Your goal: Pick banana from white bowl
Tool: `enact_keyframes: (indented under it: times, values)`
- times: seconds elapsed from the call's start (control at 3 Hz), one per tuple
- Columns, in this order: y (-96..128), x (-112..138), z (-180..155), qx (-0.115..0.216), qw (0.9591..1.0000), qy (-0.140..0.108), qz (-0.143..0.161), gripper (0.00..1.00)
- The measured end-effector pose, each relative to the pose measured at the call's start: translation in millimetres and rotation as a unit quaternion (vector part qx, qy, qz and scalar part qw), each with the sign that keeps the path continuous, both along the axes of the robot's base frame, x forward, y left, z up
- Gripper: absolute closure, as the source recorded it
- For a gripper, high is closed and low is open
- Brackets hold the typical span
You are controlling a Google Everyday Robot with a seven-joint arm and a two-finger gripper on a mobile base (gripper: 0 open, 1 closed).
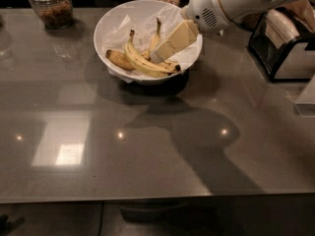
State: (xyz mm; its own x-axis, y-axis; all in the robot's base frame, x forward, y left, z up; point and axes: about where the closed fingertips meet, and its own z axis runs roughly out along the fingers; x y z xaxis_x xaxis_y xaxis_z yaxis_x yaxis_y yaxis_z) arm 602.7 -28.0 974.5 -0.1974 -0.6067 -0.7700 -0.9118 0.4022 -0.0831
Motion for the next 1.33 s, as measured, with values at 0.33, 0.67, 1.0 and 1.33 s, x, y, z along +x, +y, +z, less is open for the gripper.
enact_keyframes:
  times: [0.33, 0.67, 1.0, 1.33]
  values:
    - [27, 12, -9, 0.039, 0.999, 0.018, 0.014, 0.19]
    - [47, 20, -21, 0.052, 0.9975, 0.039, 0.027, 0.42]
    - [57, 29, -34, 0.052, 0.9963, 0.059, 0.033, 0.4]
    - [65, 35, -51, 0.046, 0.9951, 0.08, 0.036, 0.37]
